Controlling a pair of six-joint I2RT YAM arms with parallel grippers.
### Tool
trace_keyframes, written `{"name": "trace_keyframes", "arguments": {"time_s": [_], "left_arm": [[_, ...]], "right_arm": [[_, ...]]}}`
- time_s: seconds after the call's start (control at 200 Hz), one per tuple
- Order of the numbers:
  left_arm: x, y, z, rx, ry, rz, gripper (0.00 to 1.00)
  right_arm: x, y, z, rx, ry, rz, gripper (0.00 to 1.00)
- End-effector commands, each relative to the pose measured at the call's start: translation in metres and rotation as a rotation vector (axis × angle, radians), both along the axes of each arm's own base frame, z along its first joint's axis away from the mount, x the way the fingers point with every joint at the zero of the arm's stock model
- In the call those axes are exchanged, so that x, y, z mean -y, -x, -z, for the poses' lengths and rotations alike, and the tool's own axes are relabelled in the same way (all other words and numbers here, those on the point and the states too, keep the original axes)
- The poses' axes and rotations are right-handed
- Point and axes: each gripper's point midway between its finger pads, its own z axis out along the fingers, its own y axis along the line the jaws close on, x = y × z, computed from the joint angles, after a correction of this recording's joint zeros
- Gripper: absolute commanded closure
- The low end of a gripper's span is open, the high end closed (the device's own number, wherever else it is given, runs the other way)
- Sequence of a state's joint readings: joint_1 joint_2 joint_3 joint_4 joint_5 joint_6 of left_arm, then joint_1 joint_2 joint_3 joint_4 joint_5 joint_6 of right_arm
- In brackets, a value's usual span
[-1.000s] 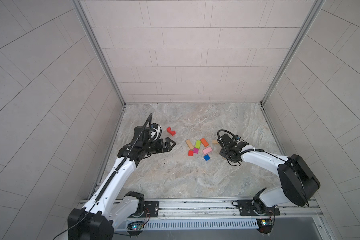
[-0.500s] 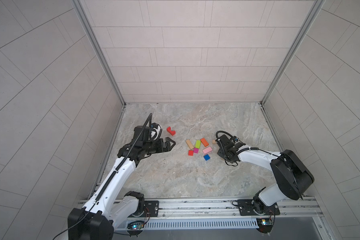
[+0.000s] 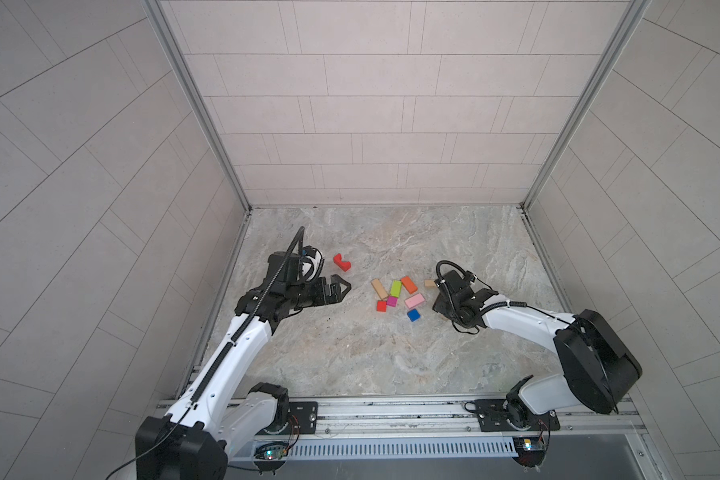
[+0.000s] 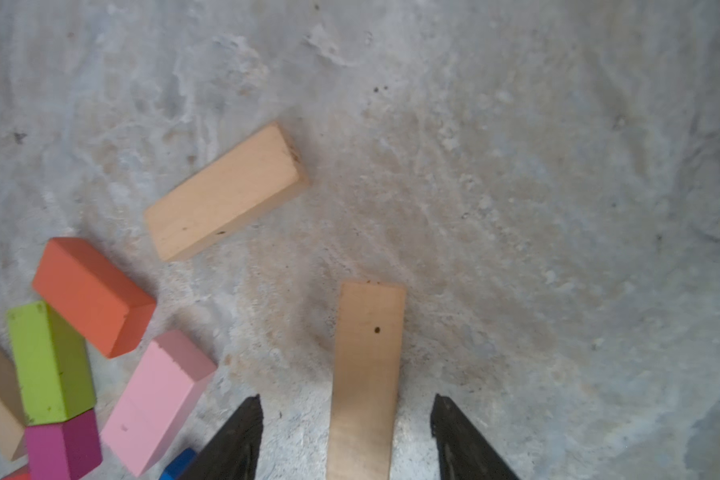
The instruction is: Build the wood block tower
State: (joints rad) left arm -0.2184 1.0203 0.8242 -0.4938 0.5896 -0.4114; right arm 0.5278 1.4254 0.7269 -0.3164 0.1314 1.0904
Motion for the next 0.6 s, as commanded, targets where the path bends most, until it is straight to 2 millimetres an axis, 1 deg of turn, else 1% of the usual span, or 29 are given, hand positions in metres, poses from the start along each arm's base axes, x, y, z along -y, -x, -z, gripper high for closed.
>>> {"name": "trace_keyframes", "arguments": {"time_s": [0.0, 0.135, 0.26, 0.48, 0.595], "left_arm": [[0.000, 0.000, 0.000, 0.008, 0.002, 0.000, 0.00], [0.000, 0.000, 0.000, 0.006, 0.004, 0.002, 0.00], [0.000, 0.000, 0.000, 0.004, 0.004, 0.002, 0.00], [0.000, 0.001, 0.001, 0.002, 0.004, 0.001, 0.00], [0.000, 0.001, 0.002, 0.001, 0.002, 0.001, 0.00]], "right_arm": [[0.001, 0.003, -0.014, 0.019, 0.047, -0.099, 0.23], [-0.003, 0.011, -0.015, -0.004, 0.050, -0.175, 0.10], [-0.011, 0.017, -0.006, -0.025, 0.007, -0.220, 0.01], [-0.033, 0.019, 0.013, -0.052, -0.091, -0.275, 0.01], [-0.039, 0.018, 0.020, -0.056, -0.117, -0.278, 0.01]]}}
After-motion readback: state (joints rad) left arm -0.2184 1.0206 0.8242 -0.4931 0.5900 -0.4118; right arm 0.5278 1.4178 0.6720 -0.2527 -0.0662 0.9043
